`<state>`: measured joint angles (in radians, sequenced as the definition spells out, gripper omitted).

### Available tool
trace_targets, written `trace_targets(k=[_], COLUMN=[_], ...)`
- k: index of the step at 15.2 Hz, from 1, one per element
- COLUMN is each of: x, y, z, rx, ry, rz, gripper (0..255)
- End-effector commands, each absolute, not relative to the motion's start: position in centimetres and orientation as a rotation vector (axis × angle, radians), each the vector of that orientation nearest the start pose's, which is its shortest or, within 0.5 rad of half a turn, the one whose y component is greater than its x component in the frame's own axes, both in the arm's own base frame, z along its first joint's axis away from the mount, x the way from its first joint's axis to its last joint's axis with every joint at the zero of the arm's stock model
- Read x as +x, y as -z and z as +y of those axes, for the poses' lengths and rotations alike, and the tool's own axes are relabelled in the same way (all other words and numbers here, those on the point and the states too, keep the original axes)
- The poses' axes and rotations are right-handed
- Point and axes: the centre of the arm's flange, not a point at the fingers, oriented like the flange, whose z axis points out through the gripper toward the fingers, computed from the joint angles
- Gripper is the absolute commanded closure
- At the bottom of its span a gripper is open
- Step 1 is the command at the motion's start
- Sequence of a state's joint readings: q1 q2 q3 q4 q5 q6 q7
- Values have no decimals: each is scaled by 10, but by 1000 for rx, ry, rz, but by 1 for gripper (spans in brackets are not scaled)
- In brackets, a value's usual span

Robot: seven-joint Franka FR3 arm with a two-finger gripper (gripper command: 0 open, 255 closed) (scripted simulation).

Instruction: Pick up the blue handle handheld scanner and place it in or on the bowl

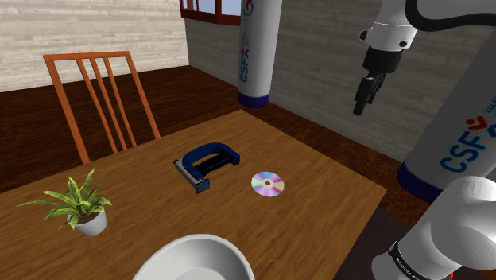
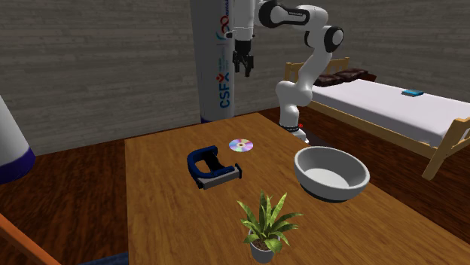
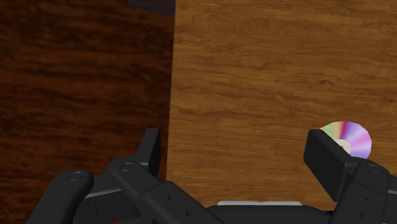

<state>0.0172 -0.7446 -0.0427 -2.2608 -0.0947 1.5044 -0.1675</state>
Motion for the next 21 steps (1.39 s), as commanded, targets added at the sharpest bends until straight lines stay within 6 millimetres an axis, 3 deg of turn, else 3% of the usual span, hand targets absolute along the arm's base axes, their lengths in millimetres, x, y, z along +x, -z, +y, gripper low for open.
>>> trace_targets(k=[1,21], x=[312,451], y=[-617,-520], z=[-23,172], rx=[-3197,-3175], ry=[-29,17], rz=[-237,-222], gripper=[0,0])
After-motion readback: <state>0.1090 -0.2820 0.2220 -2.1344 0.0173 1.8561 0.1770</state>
